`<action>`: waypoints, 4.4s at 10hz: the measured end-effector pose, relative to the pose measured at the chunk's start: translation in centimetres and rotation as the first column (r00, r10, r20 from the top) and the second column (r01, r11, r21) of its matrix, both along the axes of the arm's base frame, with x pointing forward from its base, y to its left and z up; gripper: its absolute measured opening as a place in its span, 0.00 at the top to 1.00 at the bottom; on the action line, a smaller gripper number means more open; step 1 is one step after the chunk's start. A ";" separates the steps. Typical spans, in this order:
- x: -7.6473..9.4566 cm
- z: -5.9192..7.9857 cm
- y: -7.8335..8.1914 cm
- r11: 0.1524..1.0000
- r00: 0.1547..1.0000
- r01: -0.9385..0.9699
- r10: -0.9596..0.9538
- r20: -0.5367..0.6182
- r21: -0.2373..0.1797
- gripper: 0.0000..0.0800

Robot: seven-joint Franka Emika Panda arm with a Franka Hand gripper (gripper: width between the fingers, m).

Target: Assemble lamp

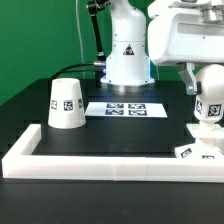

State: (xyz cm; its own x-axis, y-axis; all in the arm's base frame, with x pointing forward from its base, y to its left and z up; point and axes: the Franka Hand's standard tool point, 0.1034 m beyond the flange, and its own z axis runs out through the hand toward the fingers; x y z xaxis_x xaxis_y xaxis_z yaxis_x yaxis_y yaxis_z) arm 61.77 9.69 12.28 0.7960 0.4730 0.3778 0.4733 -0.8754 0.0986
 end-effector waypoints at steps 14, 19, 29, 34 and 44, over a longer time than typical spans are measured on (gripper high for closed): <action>-1.1 0.9 -0.1 1.000 1.000 0.009 -0.009 0.016 0.002 0.13; -1.2 3.0 -0.6 1.000 0.999 0.009 -0.010 -0.050 -0.005 0.13; -1.0 0.8 -0.3 0.999 0.955 0.002 -0.015 -0.295 -0.044 0.13; -1.0 0.7 -0.2 0.998 0.953 0.039 -0.049 -0.299 -0.040 0.28; -1.0 0.7 -0.4 0.579 0.538 0.815 -0.750 -0.385 0.009 0.28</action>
Offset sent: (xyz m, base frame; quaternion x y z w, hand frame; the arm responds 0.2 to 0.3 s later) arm -0.0133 0.0002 -0.0077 0.0002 0.0208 0.0038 0.9998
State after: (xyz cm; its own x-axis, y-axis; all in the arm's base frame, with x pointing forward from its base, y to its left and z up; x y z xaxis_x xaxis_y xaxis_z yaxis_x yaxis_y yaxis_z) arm 60.73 9.27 12.94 0.8951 -0.4434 0.0463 -0.4376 -0.8937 -0.0989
